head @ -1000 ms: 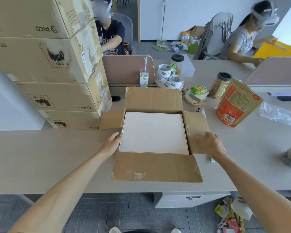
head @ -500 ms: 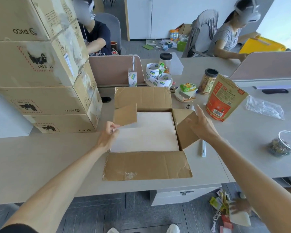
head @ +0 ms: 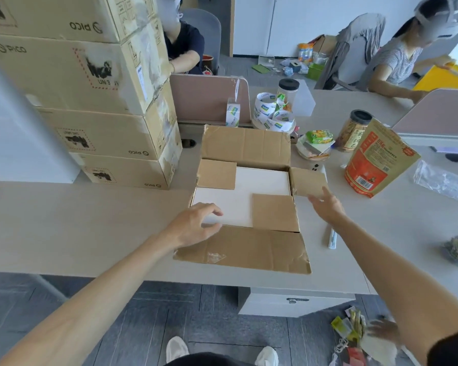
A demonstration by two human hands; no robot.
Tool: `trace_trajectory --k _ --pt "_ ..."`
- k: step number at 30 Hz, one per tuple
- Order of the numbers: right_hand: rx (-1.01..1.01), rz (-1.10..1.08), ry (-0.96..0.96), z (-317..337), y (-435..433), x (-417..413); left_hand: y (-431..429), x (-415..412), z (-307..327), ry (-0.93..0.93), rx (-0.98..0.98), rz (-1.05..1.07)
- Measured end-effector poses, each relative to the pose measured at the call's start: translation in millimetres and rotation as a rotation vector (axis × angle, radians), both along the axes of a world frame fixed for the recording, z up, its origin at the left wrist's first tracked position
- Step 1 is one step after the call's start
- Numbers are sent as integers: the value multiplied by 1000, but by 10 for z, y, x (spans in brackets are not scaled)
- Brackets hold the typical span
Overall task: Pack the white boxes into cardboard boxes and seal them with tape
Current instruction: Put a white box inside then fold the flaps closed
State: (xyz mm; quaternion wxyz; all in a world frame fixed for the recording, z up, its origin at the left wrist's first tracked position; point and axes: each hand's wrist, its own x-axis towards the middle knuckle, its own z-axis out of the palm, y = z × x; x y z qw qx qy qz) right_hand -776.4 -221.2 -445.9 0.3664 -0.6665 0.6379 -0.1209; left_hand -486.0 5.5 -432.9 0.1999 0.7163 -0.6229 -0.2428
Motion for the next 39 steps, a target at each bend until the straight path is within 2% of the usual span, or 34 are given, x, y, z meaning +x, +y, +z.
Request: trace_trajectory --k 3,8,11,13,15,18,20,22,24,25,27,28,30,32,39 --pt "43 -120 -32 -67 -71 19 103 -87 -11 -63 5 -66" --pt "-120 -295 -55 20 -41 80 177 -126 -7 -96 -1 -98" --pt "-281 -243 -182 36 -25 111 221 -138 58 -125 4 -136" --pt "-377 -162 -181 39 -27 171 277 -150 72 -147 42 -191" --pt "-341 -146 -89 37 -64 200 330 -159 55 -218 60 -283" --pt "-28 -276 -53 -57 -156 138 394 -134 27 -290 49 -347" --pt "80 -300 -91 -95 -172 93 419 -107 17 -298 -35 -352" --pt "4 -344 -133 -100 -156 88 426 -84 27 -293 -103 -344" --pt "-166 -389 -192 -20 -94 114 421 -64 39 -270 -132 -320" --pt "-259 -367 -240 55 -39 141 417 -59 42 -254 -137 -304" --pt "-400 -183 -320 166 65 217 402 -51 61 -233 -156 -279" --pt "-405 -53 -355 215 120 260 389 -43 83 -232 -169 -272" --pt "-290 185 -364 327 232 350 350 -10 139 -247 -187 -267" --pt "-214 369 -271 409 320 421 290 31 201 -261 -207 -255" --pt "-156 541 -89 449 452 491 -65 218 370 -233 -290 -76"
